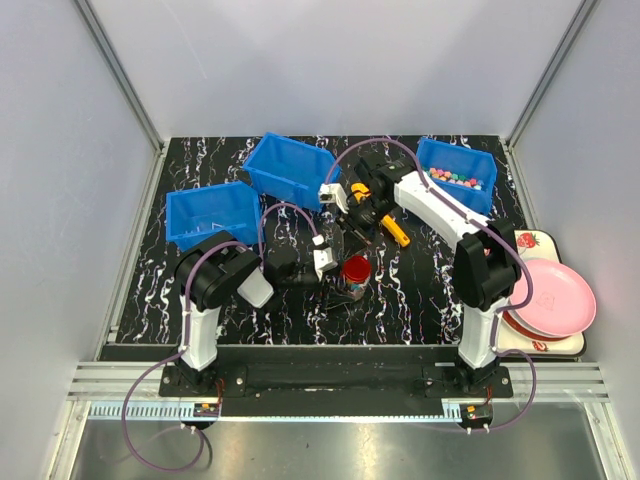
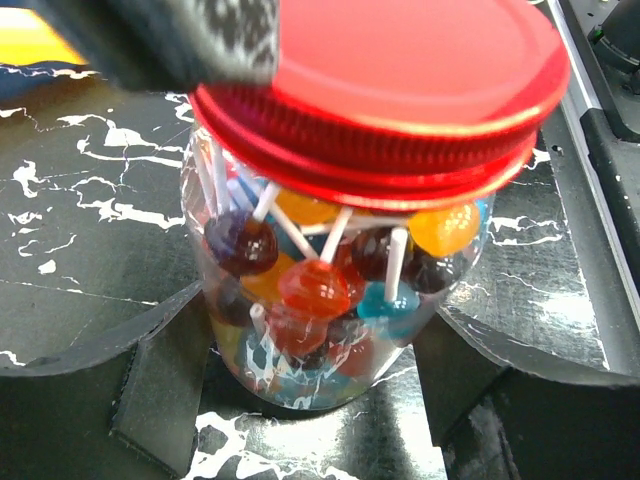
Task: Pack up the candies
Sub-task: Screw the bottle lid onto the packing bottle.
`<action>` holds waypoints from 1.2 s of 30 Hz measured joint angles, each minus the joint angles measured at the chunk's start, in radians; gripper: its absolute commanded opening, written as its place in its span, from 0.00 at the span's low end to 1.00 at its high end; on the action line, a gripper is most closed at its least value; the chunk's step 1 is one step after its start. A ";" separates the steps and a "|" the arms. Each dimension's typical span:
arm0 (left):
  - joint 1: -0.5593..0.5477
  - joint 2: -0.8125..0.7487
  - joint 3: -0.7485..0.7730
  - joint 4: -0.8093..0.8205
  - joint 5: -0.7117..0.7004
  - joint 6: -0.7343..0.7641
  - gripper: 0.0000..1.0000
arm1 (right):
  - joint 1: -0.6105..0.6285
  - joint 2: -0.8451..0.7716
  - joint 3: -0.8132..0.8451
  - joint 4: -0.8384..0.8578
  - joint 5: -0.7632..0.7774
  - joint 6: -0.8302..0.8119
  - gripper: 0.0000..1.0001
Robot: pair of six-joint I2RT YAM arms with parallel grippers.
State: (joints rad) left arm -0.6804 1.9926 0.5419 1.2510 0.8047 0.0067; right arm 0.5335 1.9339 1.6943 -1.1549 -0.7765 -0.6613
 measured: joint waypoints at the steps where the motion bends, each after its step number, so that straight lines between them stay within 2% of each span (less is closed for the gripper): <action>1: 0.000 0.000 0.000 0.001 0.000 0.000 0.00 | -0.006 -0.008 -0.008 0.003 0.002 0.000 0.14; 12: 0.000 0.000 0.000 0.006 0.005 -0.001 0.00 | -0.070 -0.044 -0.060 0.005 0.024 -0.005 0.15; 21: 0.000 0.000 0.000 0.000 0.007 0.000 0.00 | -0.078 -0.053 -0.084 0.010 0.014 -0.007 0.11; 36: 0.000 0.000 0.000 -0.002 0.022 -0.001 0.00 | -0.103 -0.152 -0.196 -0.018 0.039 -0.011 0.11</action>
State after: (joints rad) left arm -0.6807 1.9926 0.5419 1.2491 0.8268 0.0055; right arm 0.4309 1.7817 1.4982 -1.1732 -0.7372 -0.6724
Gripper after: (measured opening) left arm 0.753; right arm 0.109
